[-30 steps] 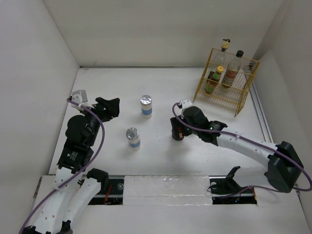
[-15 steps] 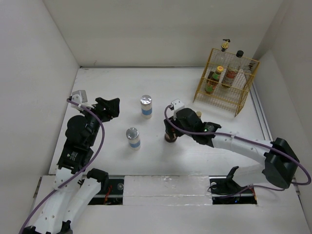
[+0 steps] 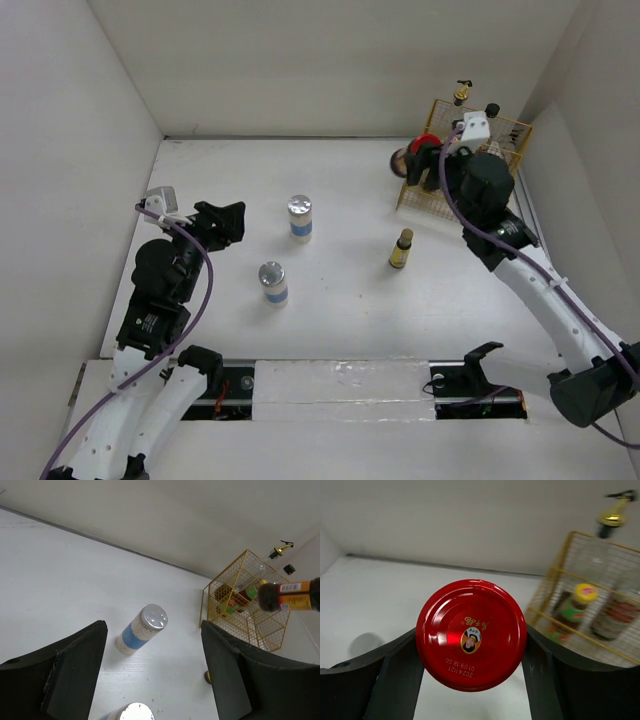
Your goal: Organize the condiment bottles
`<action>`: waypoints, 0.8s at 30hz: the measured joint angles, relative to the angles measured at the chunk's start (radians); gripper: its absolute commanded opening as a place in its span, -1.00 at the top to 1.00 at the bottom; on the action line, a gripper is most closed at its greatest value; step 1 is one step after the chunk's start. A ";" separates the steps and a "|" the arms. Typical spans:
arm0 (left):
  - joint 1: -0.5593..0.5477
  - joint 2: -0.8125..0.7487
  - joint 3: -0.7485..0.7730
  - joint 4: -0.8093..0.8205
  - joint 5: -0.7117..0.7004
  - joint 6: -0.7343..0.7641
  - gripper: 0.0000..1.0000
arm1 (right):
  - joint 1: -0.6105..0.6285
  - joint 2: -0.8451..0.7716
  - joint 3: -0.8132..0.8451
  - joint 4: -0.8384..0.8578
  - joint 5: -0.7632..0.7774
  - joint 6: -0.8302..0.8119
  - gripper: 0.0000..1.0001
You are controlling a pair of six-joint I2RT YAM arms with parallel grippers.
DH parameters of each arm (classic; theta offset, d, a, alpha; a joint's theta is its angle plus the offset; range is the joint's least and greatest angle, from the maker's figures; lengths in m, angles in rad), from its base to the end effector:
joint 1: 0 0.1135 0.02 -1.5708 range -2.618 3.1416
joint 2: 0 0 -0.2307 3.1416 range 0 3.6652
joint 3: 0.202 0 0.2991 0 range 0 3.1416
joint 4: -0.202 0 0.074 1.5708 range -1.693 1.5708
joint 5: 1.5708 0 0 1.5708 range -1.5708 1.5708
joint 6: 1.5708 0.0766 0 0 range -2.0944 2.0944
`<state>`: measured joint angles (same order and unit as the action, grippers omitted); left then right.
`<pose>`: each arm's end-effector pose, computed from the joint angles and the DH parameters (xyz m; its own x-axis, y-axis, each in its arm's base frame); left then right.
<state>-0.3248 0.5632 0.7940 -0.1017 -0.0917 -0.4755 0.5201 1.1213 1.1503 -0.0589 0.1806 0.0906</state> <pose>0.2349 -0.0717 0.3815 0.0024 -0.4818 -0.8763 0.2619 0.8460 -0.4644 0.3194 0.1671 0.3853 -0.0560 0.0705 -0.9959 -0.3294 0.9404 0.0851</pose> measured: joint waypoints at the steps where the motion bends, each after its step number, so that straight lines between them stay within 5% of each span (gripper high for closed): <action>1: 0.000 -0.003 0.000 0.000 0.001 0.000 -0.43 | -0.051 0.002 0.003 0.008 0.003 -0.002 -0.02; 12: 0.000 -0.014 0.000 0.000 0.002 0.000 -0.43 | -0.458 0.136 0.024 -0.047 -0.071 0.008 -0.02; 24: 0.000 -0.014 0.000 0.000 0.002 0.000 -0.43 | -0.620 0.285 0.132 -0.033 -0.146 0.049 -0.02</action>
<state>-0.3252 0.5488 0.7940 -0.1017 -0.0898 -0.4759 -0.0994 1.4063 1.2823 -0.0921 0.0341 0.1398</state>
